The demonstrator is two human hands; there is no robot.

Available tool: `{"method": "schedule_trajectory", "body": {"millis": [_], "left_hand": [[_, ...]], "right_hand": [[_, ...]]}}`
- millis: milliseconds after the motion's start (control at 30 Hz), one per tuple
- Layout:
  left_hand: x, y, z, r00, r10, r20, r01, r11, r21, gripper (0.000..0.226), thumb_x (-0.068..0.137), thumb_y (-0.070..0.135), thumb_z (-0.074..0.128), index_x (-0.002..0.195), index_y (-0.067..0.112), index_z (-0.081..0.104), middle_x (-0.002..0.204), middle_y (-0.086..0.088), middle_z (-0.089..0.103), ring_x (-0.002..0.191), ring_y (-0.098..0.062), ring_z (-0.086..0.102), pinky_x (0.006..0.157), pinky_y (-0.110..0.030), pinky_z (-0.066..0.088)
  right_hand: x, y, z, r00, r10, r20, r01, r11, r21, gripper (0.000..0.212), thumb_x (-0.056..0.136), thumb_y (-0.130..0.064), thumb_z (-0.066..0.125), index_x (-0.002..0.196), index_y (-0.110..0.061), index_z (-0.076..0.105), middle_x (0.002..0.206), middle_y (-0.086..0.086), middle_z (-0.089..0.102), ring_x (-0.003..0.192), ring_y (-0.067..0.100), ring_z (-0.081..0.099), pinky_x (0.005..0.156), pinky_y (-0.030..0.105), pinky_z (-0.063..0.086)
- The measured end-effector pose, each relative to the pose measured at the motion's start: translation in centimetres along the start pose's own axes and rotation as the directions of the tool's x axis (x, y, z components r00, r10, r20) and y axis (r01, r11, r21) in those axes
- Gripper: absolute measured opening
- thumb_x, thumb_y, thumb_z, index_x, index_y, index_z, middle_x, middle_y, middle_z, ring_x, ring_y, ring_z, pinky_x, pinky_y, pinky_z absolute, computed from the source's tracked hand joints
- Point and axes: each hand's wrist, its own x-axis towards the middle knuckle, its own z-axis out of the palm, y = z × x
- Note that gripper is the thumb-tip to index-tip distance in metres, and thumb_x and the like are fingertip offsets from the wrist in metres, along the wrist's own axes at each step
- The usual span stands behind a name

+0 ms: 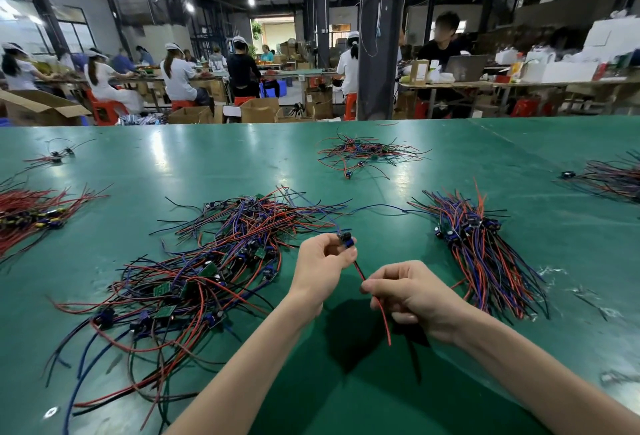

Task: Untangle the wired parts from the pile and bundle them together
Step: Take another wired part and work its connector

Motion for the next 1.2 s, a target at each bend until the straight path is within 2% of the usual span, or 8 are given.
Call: {"method": "schedule_trajectory", "body": {"millis": [100,200,367,567,733,867,1067,1200], "left_hand": [[0.6,-0.3,-0.5,0.998,0.021,-0.053,-0.018,0.998,0.055,0.023,0.082,-0.002,0.068,0.077,0.02,0.064,0.068,0.004,0.057,0.063,-0.005,0.049,0.066,-0.015,0.043],[1.0,-0.6,-1.0,0.997,0.038,-0.068,-0.033,0.997,0.07,0.022,0.081,-0.002,0.068,0.077,0.02,0.064,0.065,0.006,0.057,0.056,0.003,0.051,0.061,-0.01,0.042],[2.0,-0.6,-2.1,0.989,0.034,-0.141,-0.02,0.995,0.097,0.022,0.082,0.001,0.068,0.077,0.022,0.066,0.068,0.005,0.059,0.064,-0.008,0.05,0.065,-0.02,0.042],[2.2,-1.2,-2.0,0.992,0.071,-0.109,-0.053,0.985,0.163,0.022,0.081,0.004,0.07,0.075,0.024,0.066,0.064,0.008,0.058,0.065,-0.012,0.049,0.072,-0.028,0.043],[2.2,-1.1,-2.5,0.99,0.066,-0.122,-0.047,0.988,0.15,0.018,0.083,0.006,0.07,0.077,0.023,0.067,0.067,0.006,0.059,0.066,-0.011,0.05,0.074,-0.029,0.043],[1.9,-0.9,-2.5,0.992,0.053,-0.117,-0.037,0.989,0.14,0.018,0.083,0.006,0.07,0.079,0.024,0.066,0.068,0.004,0.059,0.065,-0.011,0.05,0.073,-0.028,0.043],[1.5,0.1,-1.9,0.995,-0.053,-0.089,0.049,0.998,-0.047,0.014,0.085,0.002,0.066,0.095,0.012,0.065,0.069,0.002,0.056,0.061,-0.007,0.044,0.055,-0.017,0.036],[0.7,1.1,-1.3,0.987,-0.156,0.037,0.16,0.969,-0.187,0.015,0.084,0.0,0.066,0.092,0.013,0.066,0.071,0.004,0.062,0.057,-0.003,0.049,0.056,-0.017,0.04]], "right_hand": [[-0.2,0.2,0.2,1.0,0.006,0.018,-0.006,1.0,-0.007,0.015,0.085,0.002,0.062,0.071,0.001,0.056,0.05,0.012,0.054,0.03,0.006,0.027,0.03,0.012,0.018],[-0.3,0.2,0.3,1.0,-0.004,0.031,0.005,0.999,-0.033,0.016,0.086,0.001,0.061,0.071,0.001,0.056,0.048,0.01,0.052,0.029,0.007,0.028,0.03,0.012,0.018],[-0.8,0.5,0.6,0.997,0.027,0.069,-0.022,0.996,-0.083,0.015,0.087,0.0,0.062,0.073,-0.001,0.056,0.046,0.006,0.048,0.029,0.006,0.025,0.031,0.01,0.017],[-0.8,0.5,0.4,0.997,0.045,0.055,-0.036,0.986,-0.16,0.016,0.088,-0.003,0.062,0.074,-0.006,0.054,0.044,0.001,0.042,0.031,0.007,0.025,0.032,0.01,0.017],[-1.1,0.3,0.3,0.988,0.014,0.152,0.008,0.99,-0.144,0.007,0.088,0.0,0.061,0.091,0.003,0.055,0.051,0.007,0.049,0.035,0.006,0.037,0.031,0.013,0.025],[-1.2,0.2,0.3,0.983,0.02,0.184,0.015,0.982,-0.187,0.008,0.088,-0.001,0.061,0.093,0.002,0.056,0.052,0.006,0.05,0.039,0.008,0.036,0.032,0.014,0.026],[-1.3,-0.1,0.1,0.963,0.007,0.271,0.039,0.985,-0.166,0.009,0.089,-0.009,0.061,0.091,-0.008,0.052,0.057,0.006,0.059,0.035,0.009,0.04,0.032,0.017,0.035],[-0.8,-0.2,-0.1,0.977,-0.02,0.212,0.054,0.986,-0.158,0.023,0.088,-0.034,0.058,0.086,-0.011,0.056,0.072,0.017,0.067,0.032,0.011,0.044,0.027,0.014,0.025]]}}
